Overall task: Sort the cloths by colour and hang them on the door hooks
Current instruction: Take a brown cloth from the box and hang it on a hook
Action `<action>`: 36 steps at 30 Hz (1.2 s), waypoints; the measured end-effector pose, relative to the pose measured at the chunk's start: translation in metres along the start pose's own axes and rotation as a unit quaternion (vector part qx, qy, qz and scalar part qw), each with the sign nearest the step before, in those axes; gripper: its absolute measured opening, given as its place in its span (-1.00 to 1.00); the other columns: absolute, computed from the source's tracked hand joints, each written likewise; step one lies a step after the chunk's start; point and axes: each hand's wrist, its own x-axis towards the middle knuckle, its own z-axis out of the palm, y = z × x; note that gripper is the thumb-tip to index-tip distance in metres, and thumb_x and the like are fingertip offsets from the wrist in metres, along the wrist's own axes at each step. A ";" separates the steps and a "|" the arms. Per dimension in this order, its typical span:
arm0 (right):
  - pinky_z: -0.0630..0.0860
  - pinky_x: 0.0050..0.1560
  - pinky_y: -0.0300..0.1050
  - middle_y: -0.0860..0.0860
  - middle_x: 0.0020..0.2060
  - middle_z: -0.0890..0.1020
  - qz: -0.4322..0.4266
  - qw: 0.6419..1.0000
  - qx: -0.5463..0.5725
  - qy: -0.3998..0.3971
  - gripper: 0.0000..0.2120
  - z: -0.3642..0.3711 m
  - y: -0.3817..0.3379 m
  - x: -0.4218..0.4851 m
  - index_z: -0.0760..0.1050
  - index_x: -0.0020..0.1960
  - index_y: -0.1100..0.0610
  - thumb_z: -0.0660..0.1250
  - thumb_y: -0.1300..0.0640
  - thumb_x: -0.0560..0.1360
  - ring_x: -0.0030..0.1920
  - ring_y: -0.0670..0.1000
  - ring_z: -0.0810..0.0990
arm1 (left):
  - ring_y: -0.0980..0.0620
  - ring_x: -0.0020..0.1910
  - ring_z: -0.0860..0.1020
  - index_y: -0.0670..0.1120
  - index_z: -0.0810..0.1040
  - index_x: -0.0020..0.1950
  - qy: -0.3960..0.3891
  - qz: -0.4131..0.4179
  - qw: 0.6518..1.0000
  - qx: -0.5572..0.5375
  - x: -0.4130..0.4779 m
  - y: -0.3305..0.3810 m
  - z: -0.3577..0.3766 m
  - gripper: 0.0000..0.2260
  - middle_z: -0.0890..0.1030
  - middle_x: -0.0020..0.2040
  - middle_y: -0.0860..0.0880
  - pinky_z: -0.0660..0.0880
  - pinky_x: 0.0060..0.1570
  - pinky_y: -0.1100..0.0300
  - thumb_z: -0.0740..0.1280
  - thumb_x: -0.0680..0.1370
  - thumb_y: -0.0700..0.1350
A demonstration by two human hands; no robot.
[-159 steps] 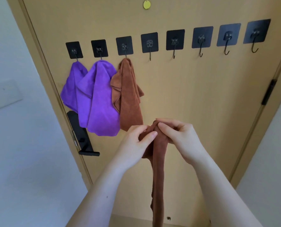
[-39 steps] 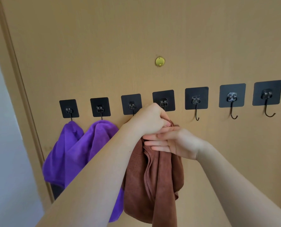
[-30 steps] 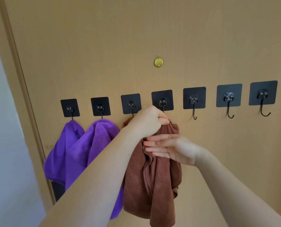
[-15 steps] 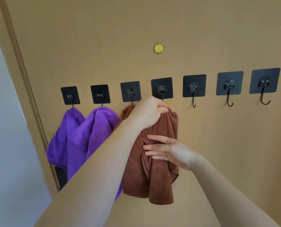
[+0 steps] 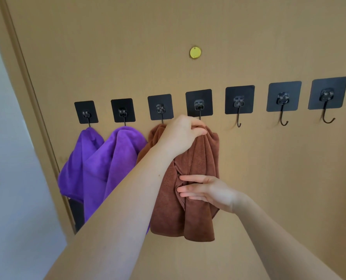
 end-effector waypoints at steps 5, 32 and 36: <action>0.44 0.43 0.00 0.08 0.20 0.70 0.003 1.000 0.016 -0.002 -0.62 -0.001 0.004 0.000 0.50 0.40 0.04 0.38 0.22 0.60 0.26 0.05 0.66 | 0.06 0.08 0.56 0.00 0.73 0.14 0.070 0.002 0.998 -0.002 -0.006 -0.004 0.013 -0.84 0.54 0.05 0.11 0.43 0.23 0.12 0.42 0.60 -0.07; 0.47 0.40 -0.02 0.07 0.23 0.69 0.063 0.994 0.082 0.027 -0.67 -0.006 0.072 0.001 0.53 0.34 0.19 0.36 0.31 0.59 0.27 0.04 0.65 | 0.06 0.08 0.62 -0.03 0.69 0.22 0.125 -0.060 0.980 -0.145 -0.019 -0.003 0.032 -0.79 0.61 0.13 0.00 0.51 0.31 0.05 0.42 0.59 -0.12; 0.52 0.31 -0.11 0.05 0.20 0.70 0.097 0.993 0.062 0.036 -0.65 -0.003 0.089 -0.001 0.54 0.35 0.20 0.39 0.27 0.57 0.24 0.01 0.67 | 0.08 0.08 0.63 0.00 0.69 0.21 0.123 -0.072 0.977 -0.160 -0.020 -0.002 0.030 -0.79 0.67 0.08 0.03 0.52 0.28 0.08 0.43 0.59 -0.11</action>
